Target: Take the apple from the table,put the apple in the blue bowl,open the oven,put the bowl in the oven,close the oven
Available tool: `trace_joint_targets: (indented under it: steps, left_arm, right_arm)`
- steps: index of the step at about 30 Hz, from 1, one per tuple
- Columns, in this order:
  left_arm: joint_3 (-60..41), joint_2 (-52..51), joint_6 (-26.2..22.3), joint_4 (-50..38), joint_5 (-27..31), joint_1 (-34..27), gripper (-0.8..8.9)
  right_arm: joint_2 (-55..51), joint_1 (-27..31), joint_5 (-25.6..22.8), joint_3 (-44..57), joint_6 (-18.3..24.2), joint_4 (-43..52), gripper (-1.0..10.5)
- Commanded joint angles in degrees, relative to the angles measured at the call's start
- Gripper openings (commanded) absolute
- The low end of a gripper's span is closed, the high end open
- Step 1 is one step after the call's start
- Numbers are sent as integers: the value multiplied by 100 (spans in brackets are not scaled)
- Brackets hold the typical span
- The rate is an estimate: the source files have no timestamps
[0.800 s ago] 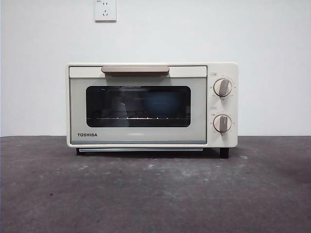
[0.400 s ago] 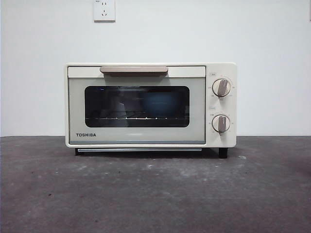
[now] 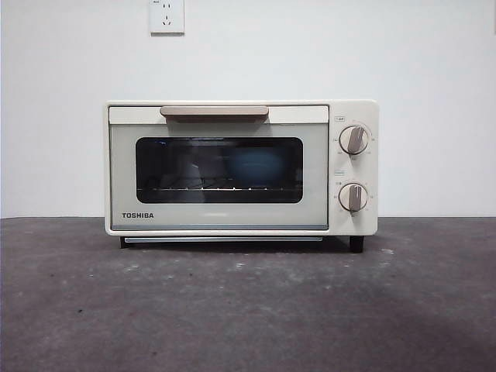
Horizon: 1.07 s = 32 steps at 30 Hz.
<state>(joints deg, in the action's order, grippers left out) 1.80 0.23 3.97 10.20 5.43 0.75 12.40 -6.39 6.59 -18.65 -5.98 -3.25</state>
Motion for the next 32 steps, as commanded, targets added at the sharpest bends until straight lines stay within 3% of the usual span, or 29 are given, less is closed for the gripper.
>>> trace_joint_targets:
  steps: [1,15,23,32]
  left_arm:
    - [-120,-4,17,55,-17,-11,7]
    - [-120,-4,17,55,-17,-11,7]
    - [-120,-4,17,55,-17,-9,8]
    - [-120,-4,17,55,-17,-11,8]
  right_arm:
    - [-433,212,35,422,85,295,4]
    - [-1220,389,55,1801,-111,433,4]
    - [-1220,389,28,1801,-146,-664,4]
    - [-1220,391,-70,1797,-142,-560,4]
